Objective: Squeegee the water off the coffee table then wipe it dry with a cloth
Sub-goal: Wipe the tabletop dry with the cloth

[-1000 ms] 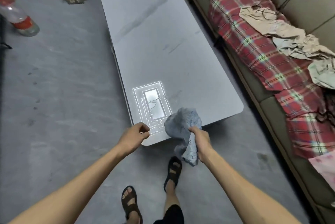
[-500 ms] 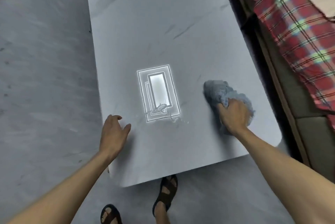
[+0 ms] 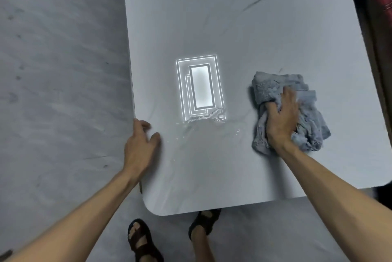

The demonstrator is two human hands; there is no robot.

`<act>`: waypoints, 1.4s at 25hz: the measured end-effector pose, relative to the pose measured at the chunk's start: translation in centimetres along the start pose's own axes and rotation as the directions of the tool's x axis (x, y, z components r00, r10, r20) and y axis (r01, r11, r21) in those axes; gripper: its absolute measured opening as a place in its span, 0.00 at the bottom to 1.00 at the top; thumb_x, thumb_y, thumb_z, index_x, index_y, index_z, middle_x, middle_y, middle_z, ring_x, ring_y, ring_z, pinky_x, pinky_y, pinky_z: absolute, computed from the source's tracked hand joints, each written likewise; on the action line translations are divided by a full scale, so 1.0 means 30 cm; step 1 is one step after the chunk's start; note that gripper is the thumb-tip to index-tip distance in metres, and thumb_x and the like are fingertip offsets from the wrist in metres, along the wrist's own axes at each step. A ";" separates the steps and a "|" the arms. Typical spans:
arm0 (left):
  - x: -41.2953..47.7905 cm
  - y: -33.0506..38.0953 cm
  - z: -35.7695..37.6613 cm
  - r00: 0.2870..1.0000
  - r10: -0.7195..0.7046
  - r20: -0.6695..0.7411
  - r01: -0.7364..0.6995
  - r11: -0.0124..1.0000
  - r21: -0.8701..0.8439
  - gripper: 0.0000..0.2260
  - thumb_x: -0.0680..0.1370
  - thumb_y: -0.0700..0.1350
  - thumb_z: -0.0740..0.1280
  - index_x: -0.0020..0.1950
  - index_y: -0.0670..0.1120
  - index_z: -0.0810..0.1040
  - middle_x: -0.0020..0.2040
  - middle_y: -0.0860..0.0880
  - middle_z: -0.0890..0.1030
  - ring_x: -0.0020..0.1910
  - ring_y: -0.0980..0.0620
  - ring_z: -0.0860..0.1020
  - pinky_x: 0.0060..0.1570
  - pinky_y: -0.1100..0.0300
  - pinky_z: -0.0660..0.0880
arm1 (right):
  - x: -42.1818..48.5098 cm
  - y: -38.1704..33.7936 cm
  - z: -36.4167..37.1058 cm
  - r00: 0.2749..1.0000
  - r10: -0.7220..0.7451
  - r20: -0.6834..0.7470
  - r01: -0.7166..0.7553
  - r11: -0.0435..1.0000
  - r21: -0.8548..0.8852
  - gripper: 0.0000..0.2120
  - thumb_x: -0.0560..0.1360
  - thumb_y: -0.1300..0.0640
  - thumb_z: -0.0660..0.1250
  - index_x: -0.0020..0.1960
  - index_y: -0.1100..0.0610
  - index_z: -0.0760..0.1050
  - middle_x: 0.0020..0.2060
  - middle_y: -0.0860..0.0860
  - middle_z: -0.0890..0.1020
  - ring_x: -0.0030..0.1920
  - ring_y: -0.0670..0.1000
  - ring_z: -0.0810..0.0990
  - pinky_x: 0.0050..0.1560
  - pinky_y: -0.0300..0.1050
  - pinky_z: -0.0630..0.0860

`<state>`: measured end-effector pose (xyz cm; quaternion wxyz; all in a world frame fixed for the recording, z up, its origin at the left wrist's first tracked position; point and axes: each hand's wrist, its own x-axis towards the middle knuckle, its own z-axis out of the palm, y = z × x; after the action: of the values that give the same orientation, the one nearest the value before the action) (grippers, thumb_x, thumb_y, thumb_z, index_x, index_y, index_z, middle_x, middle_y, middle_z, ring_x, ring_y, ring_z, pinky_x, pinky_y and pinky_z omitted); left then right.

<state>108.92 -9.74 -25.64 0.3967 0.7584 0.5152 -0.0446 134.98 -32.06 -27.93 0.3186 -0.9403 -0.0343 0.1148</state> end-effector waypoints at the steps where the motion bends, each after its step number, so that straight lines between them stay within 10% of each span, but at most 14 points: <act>1: -0.002 -0.002 -0.006 1.000 -0.016 0.006 0.016 0.999 -0.042 0.11 0.77 0.47 0.64 0.56 0.51 0.65 0.51 0.50 0.77 0.43 0.48 0.76 0.41 0.55 0.66 | -0.014 -0.042 0.035 0.998 -0.030 0.047 0.029 0.999 0.030 0.34 0.72 0.46 0.56 0.76 0.54 0.61 0.76 0.52 0.62 0.76 0.55 0.57 0.74 0.56 0.54; 6: 0.012 -0.036 -0.056 0.992 -0.117 0.051 0.128 0.925 -0.359 0.11 0.78 0.51 0.62 0.60 0.53 0.68 0.60 0.47 0.76 0.55 0.50 0.75 0.45 0.63 0.68 | -0.113 -0.266 0.242 0.890 -0.328 0.318 0.324 0.944 0.065 0.30 0.74 0.46 0.56 0.75 0.51 0.63 0.76 0.49 0.63 0.76 0.52 0.57 0.73 0.50 0.48; 13: 0.026 -0.069 -0.073 0.970 -0.241 0.036 0.202 0.713 -0.671 0.13 0.72 0.58 0.65 0.52 0.56 0.68 0.49 0.53 0.79 0.51 0.53 0.78 0.59 0.57 0.72 | -0.273 -0.415 0.408 0.482 -0.616 0.623 0.756 0.652 0.060 0.27 0.72 0.44 0.56 0.69 0.50 0.72 0.73 0.49 0.69 0.74 0.48 0.62 0.76 0.52 0.49; 22: -0.096 -0.091 -0.026 0.980 -0.185 -0.069 0.144 0.909 -0.392 0.12 0.79 0.56 0.61 0.59 0.53 0.67 0.51 0.53 0.79 0.49 0.51 0.78 0.45 0.57 0.74 | -0.432 -0.339 0.378 -0.096 -0.676 0.731 0.948 0.161 0.273 0.20 0.71 0.42 0.62 0.57 0.50 0.79 0.67 0.49 0.75 0.71 0.52 0.67 0.75 0.53 0.52; 25: -0.156 -0.075 -0.001 0.996 -0.040 -0.079 0.024 0.981 -0.194 0.14 0.79 0.57 0.59 0.60 0.53 0.64 0.56 0.53 0.75 0.51 0.51 0.75 0.46 0.59 0.68 | -0.384 -0.283 0.321 -0.190 -0.606 0.772 0.947 0.095 0.308 0.21 0.70 0.41 0.63 0.58 0.50 0.78 0.70 0.51 0.72 0.73 0.52 0.65 0.76 0.54 0.49; 29: -0.209 -0.073 0.041 1.000 0.016 0.010 -0.016 0.999 -0.040 0.18 0.79 0.58 0.59 0.64 0.51 0.62 0.65 0.48 0.73 0.60 0.47 0.74 0.52 0.57 0.68 | -0.268 -0.185 0.201 -0.157 -0.594 0.789 0.957 0.107 0.271 0.21 0.71 0.43 0.64 0.60 0.51 0.77 0.69 0.50 0.74 0.72 0.52 0.66 0.76 0.52 0.51; 35: -0.223 -0.073 0.064 0.999 0.001 0.040 -0.003 0.999 0.041 0.21 0.79 0.59 0.58 0.67 0.48 0.63 0.70 0.44 0.70 0.68 0.42 0.71 0.65 0.47 0.70 | -0.114 0.011 -0.011 0.229 -0.619 0.752 0.935 0.355 0.008 0.22 0.68 0.46 0.63 0.61 0.51 0.77 0.69 0.50 0.73 0.71 0.52 0.67 0.74 0.54 0.58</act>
<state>104.67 -15.62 -24.97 0.3911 0.7660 0.5054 -0.0699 131.73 -32.99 -27.21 0.0688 -0.7209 -0.6487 0.2341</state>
